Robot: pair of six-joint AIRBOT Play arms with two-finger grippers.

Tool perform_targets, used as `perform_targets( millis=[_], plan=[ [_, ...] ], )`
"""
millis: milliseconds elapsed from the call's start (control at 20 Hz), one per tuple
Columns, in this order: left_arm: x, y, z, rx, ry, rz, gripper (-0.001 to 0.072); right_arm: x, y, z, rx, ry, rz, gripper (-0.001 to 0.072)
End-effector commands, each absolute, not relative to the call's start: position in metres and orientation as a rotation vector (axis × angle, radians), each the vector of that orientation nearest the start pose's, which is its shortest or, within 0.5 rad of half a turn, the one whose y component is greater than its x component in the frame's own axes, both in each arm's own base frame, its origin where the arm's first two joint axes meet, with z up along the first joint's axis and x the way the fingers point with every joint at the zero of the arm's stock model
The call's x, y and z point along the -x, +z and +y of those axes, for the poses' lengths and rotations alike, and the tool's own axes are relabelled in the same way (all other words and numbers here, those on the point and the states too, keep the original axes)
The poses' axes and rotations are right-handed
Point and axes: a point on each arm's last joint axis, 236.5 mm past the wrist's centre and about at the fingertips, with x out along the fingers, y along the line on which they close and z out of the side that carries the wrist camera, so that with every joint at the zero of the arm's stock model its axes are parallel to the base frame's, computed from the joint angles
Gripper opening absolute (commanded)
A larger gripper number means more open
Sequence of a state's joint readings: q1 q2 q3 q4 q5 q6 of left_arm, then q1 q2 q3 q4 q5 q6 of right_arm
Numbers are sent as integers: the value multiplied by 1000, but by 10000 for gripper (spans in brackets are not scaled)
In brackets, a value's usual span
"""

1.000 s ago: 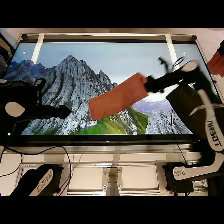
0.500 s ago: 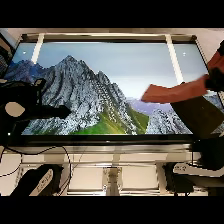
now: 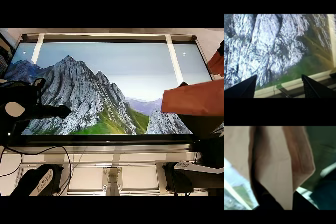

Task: Fold the clothes and pants, and hang the long-sleeved shirts on hangers.

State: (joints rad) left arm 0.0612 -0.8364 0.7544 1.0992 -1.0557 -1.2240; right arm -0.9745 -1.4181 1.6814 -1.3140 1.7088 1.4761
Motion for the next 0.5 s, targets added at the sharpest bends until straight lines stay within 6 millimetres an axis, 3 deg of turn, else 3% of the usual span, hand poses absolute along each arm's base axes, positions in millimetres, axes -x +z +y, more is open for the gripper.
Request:
perform_targets(
  millis=[0,100,150,200,250,450],
  plan=[
    [-304,38,-75,162,-362,1041,637,-211,92,-306,-783,-722,1322,3],
    [-304,38,-75,162,-362,1042,637,-201,80,-310,-831,-738,1349,13],
    [-304,38,-75,162,-362,1042,638,-198,73,-310,-852,-741,1363,127],
    [-304,38,-75,162,-362,1042,638,-196,67,-308,-874,-746,1376,293],
    [-304,38,-75,162,-362,1042,638,-195,64,-306,-887,-750,1383,339],
    [-304,38,-75,162,-362,1042,638,-196,71,-296,-902,-726,1380,340]
  ],
)
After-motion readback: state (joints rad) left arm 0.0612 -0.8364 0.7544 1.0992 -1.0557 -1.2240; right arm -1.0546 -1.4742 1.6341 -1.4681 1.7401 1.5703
